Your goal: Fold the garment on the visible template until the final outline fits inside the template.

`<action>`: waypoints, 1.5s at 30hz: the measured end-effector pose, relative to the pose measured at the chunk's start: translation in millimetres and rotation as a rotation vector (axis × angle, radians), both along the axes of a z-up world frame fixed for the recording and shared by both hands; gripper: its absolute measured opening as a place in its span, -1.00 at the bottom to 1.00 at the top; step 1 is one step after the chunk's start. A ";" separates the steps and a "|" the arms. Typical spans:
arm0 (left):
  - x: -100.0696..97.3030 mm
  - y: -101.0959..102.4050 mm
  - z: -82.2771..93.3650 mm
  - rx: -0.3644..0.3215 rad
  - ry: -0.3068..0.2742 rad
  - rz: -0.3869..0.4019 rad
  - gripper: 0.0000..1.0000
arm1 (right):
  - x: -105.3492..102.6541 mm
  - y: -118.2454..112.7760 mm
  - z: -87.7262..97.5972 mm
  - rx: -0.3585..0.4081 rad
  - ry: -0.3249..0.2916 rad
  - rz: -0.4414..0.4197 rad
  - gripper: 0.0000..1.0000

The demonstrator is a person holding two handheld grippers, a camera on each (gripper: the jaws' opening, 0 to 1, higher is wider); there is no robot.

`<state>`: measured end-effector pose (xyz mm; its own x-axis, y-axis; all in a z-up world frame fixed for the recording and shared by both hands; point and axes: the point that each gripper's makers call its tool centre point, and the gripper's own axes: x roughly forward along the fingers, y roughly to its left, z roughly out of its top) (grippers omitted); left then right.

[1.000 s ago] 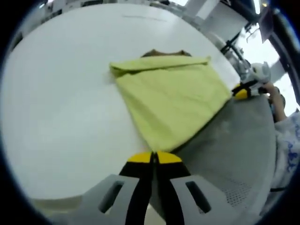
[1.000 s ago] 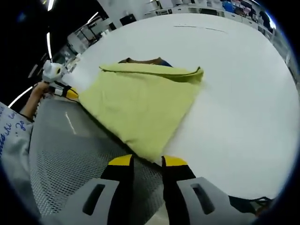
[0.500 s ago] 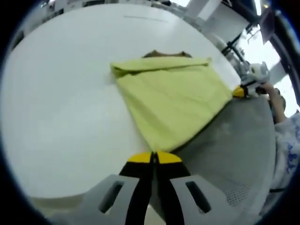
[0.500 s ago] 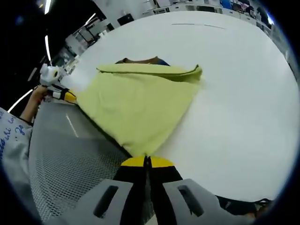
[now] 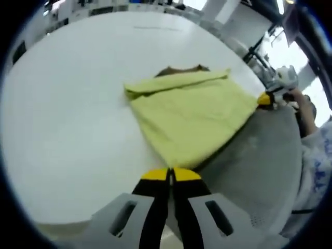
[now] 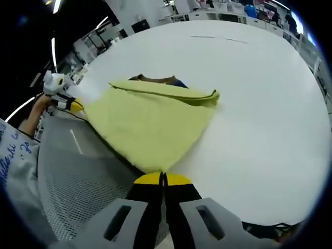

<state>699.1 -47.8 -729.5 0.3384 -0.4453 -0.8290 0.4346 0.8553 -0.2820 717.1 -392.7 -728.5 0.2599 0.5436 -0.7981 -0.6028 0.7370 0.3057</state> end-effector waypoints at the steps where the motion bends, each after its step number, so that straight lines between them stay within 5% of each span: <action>1: 0.8 -0.2 2.1 0.002 -0.004 -0.004 -1.00 | 0.7 0.4 2.0 -0.001 -0.005 0.003 -0.98; 9: 1.4 1.8 15.3 0.025 -0.034 -0.033 -1.00 | 1.2 2.5 12.2 -0.011 -0.025 0.041 -0.98; 29: -13.7 10.0 -27.3 0.132 0.098 -0.087 -1.00 | -9.6 -8.1 -25.6 -0.064 0.077 0.022 -0.98; 32: -17.7 32.5 -34.9 0.252 0.131 -0.096 -1.00 | -10.3 -9.5 -28.1 -0.070 0.086 0.019 -0.98; 45: -14.2 24.4 -27.9 0.179 0.107 -0.084 -1.00 | -12.7 -9.3 -42.8 -0.126 0.128 0.043 -0.98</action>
